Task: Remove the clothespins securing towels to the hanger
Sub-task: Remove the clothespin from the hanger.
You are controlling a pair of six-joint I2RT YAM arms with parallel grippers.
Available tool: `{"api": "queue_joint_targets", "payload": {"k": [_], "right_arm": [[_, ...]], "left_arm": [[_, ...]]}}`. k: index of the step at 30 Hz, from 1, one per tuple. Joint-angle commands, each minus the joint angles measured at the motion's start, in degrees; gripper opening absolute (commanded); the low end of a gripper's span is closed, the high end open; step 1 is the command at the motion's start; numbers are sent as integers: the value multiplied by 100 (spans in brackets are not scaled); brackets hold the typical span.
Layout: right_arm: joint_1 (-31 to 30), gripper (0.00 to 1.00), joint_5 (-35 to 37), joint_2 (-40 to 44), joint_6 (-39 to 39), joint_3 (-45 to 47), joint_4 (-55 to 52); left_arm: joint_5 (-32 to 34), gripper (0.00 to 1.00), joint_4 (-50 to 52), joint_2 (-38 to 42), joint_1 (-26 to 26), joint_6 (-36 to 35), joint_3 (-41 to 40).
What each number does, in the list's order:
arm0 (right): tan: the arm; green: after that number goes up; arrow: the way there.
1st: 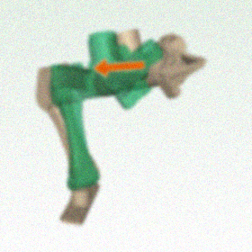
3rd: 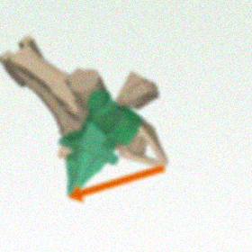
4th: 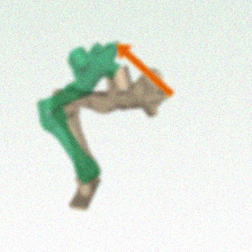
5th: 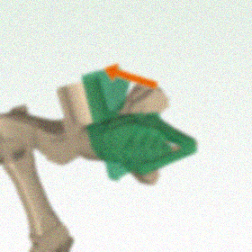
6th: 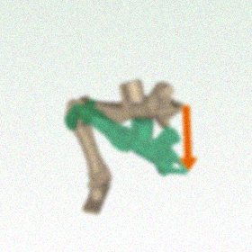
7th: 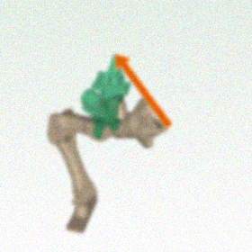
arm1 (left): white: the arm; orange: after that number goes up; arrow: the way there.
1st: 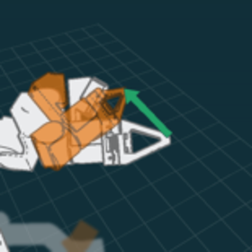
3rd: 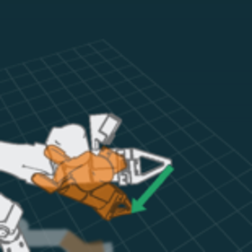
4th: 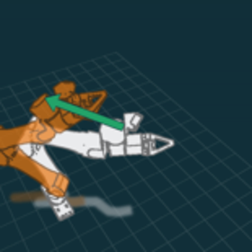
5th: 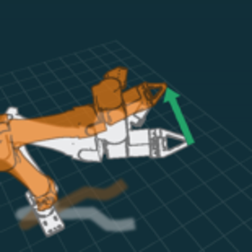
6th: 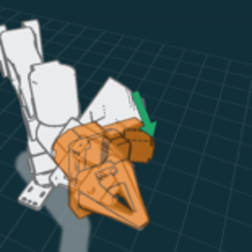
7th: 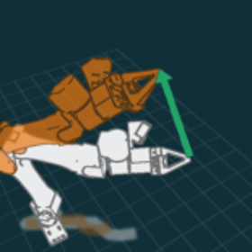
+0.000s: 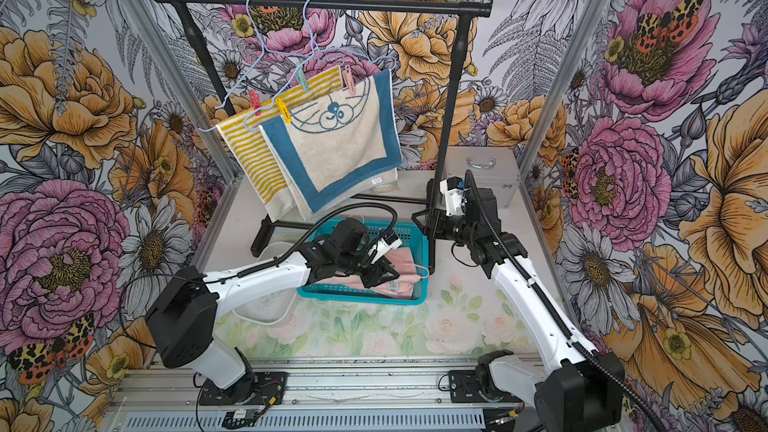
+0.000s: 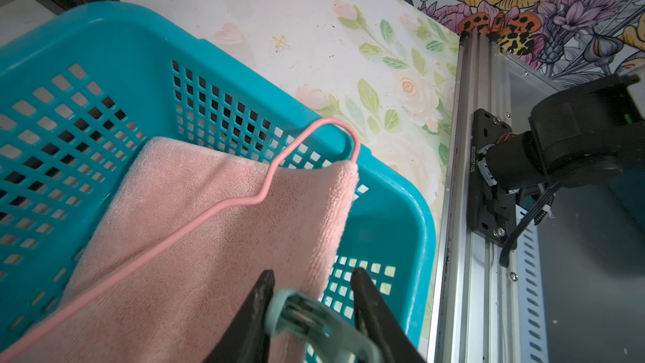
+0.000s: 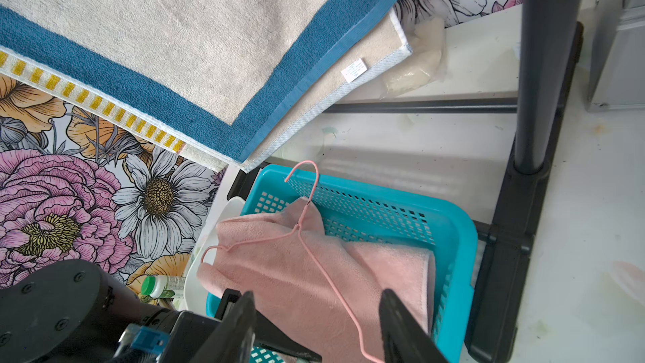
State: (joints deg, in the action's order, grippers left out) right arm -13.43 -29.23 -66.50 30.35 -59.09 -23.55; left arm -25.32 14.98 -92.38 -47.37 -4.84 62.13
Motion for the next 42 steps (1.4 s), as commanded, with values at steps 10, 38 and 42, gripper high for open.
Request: {"api": "queue_joint_targets", "payload": {"k": [10, 38, 42], "right_arm": [[-104, 57, 25, -35, -91, -226, 59], [-246, 56, 171, -35, -266, -219, 50], [-265, 56, 172, -49, -309, -192, 45]], "left_arm": [[78, 18, -118, 10, 0, -47, 111], [1184, 0, 655, 410, 0, -474, 998], [1228, 0, 660, 548, 103, -393, 1086]]}}
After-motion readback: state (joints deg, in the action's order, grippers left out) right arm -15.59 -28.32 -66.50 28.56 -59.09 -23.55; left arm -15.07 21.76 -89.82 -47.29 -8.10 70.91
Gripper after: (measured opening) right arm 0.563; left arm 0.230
